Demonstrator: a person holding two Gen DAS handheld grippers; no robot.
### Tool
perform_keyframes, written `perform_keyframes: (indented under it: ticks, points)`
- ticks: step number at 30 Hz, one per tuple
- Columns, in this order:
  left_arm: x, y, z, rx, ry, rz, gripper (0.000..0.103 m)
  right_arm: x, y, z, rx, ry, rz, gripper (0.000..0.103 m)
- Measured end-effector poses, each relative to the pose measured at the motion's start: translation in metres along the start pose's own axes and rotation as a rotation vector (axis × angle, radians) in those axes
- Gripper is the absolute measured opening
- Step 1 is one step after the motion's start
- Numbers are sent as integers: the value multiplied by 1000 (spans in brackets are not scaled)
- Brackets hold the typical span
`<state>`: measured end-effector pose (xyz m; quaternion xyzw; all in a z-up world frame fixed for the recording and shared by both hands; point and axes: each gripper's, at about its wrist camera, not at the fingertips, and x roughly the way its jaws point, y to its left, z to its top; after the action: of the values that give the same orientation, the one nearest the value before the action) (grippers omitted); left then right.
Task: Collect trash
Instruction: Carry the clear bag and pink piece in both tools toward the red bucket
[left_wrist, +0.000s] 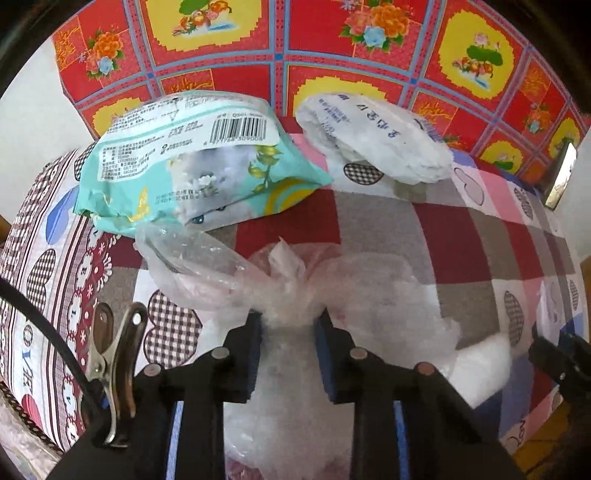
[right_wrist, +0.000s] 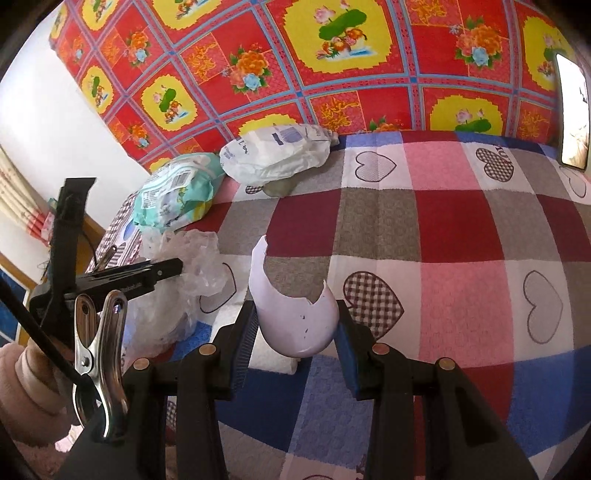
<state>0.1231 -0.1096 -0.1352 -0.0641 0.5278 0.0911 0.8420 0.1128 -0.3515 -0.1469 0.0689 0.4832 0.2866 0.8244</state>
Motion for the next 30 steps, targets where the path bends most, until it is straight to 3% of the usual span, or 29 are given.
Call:
perform_keyframes:
  ticks: [6, 19, 30]
  points:
    - [-35, 10, -10, -47, -48, -38, 26, 0, 9, 2, -11, 1, 17, 41]
    - [-110, 52, -8, -123, -161, -45, 26, -18, 50, 2, -53, -50, 37, 41]
    - [-169, 114, -24, -154, -264, -40, 26, -29, 132, -10, -101, -95, 40, 41]
